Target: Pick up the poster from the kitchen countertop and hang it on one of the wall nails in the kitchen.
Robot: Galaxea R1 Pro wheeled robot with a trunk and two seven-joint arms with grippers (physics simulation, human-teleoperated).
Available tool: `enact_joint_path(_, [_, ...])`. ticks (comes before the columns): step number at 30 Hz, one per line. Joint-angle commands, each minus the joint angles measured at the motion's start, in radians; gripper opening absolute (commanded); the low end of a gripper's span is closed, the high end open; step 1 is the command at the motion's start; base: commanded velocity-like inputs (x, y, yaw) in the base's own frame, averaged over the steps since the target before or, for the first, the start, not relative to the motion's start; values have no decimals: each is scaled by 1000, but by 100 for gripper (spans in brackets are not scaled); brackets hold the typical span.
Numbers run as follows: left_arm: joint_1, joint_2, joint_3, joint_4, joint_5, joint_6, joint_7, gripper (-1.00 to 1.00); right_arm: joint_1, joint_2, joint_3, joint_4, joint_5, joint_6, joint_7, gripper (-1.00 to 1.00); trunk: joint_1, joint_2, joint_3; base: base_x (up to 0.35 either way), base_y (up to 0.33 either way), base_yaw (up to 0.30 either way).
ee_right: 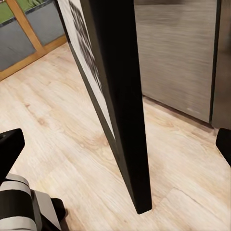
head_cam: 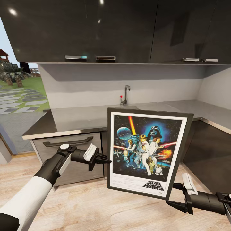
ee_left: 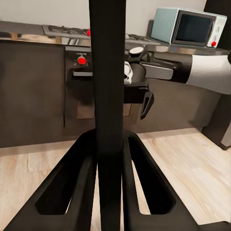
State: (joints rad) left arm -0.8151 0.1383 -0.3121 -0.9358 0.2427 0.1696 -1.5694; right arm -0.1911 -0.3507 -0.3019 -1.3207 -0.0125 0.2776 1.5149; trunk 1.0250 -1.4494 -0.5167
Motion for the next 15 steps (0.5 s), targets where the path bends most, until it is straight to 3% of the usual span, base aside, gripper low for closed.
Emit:
enact_joint_path(1, [-1,1,-4,0,6,7,-1,-100,-1,0,0,0,-1,10,4,100,0,-1,-1,0,0,0])
enact_joint_path(15, [-1,1,-4,0,7,7,-1,-100,-1,1,0,0,-1,7,4,100,0,-1,-1,0,0,0])
